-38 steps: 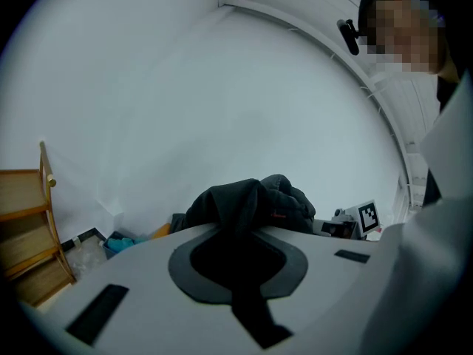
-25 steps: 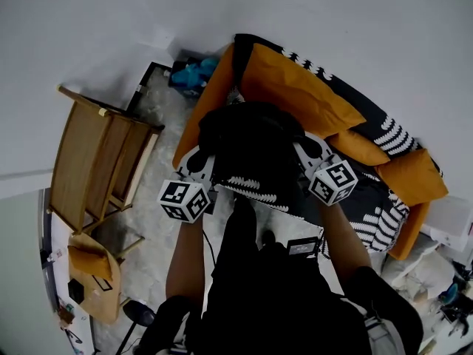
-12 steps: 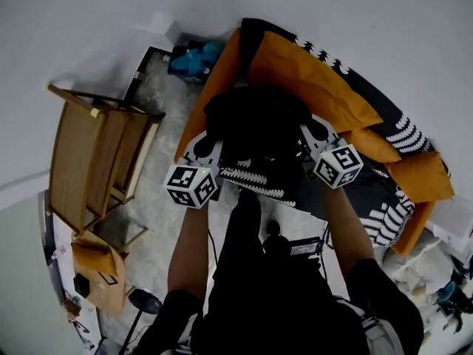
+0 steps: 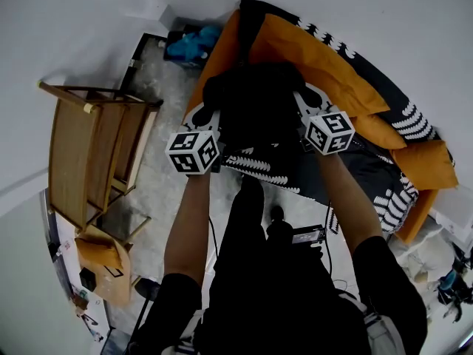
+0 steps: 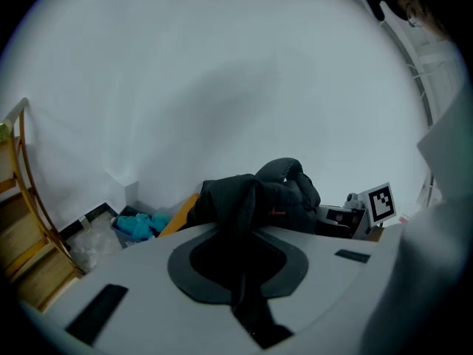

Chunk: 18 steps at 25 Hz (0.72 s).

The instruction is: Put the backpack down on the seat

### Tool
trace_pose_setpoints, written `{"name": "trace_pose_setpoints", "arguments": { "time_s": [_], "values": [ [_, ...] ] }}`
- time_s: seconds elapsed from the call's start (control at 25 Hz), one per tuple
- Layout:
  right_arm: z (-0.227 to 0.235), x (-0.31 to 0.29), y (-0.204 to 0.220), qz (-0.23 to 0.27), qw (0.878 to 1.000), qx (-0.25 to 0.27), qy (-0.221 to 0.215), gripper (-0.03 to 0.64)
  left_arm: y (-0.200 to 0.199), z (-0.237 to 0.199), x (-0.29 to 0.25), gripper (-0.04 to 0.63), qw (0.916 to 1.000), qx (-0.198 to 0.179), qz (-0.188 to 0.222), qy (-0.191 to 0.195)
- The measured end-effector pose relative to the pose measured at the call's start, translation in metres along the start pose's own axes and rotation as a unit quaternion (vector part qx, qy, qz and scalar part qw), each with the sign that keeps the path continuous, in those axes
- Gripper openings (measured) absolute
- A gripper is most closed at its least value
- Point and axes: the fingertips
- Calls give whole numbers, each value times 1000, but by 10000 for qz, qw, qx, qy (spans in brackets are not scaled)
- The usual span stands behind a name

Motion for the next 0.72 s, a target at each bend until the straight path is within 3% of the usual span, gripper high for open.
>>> {"name": "trace_pose_setpoints", "arguments": {
  "time_s": [0.24, 0.72],
  "values": [
    [6, -31, 21, -406, 9989, 177, 182, 46, 14, -27, -20, 35, 9997, 133, -119, -191],
    [33, -63, 49, -923, 9944, 254, 437, 48, 26, -44, -58, 40, 9985, 110, -501, -167]
  ]
}}
Point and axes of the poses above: the fingertips, and each gripper's own axes: x backward along the fingers, z to its right, y out of its underside, and after that the axes turned 5 degrees about x, right-handed
